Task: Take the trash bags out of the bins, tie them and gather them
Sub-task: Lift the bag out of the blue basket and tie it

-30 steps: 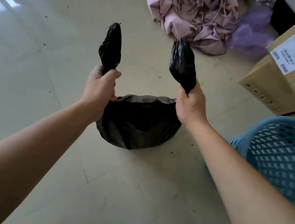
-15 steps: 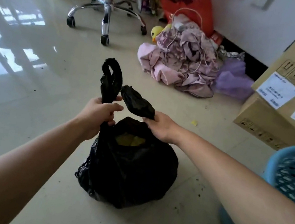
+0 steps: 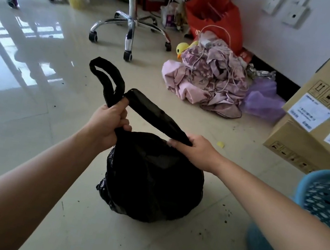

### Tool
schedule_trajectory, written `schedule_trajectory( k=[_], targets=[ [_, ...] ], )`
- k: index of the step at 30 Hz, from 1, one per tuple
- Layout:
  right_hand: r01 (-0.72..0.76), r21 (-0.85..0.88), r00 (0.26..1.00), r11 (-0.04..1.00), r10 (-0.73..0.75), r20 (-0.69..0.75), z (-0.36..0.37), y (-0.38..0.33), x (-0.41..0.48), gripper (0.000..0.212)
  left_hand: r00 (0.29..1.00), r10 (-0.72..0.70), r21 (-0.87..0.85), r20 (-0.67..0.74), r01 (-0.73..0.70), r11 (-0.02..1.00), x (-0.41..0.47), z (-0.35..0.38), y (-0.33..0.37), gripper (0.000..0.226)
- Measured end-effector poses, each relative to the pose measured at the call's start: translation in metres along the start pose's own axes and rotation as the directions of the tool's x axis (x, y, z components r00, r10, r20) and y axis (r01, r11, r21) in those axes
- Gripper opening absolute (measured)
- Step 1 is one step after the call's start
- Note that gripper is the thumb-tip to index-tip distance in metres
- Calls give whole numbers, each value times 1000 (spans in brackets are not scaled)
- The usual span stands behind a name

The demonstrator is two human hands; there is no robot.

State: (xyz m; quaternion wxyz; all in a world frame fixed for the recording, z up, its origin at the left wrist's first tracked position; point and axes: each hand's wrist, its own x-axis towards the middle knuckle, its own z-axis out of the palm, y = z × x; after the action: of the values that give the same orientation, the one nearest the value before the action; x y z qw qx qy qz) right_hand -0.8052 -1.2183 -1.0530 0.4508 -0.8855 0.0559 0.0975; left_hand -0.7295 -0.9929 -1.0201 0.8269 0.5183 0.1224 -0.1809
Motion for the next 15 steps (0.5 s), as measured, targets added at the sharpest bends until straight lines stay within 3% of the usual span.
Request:
schedule_trajectory(
  k=[3, 5, 9, 15],
  targets=[
    [-7, 6, 1000, 1000, 7, -24, 1, 10, -4, 31, 999, -41, 43, 15, 41, 998, -1, -2, -10, 34],
    [-14, 7, 993, 1000, 15, -118, 1, 9, -4, 32, 997, -63, 39, 44, 61, 997, 0, 1, -12, 36],
    [-10, 72, 967, 997, 28, -253, -2, 2, -3, 35, 982, -128, -45, 141, 136, 990, -3, 4, -3, 14],
    [110, -112, 979, 988, -127, -157, -7, -9, 2, 32, 971, -146, 186, 187, 111, 976, -14, -6, -3, 18]
  ],
)
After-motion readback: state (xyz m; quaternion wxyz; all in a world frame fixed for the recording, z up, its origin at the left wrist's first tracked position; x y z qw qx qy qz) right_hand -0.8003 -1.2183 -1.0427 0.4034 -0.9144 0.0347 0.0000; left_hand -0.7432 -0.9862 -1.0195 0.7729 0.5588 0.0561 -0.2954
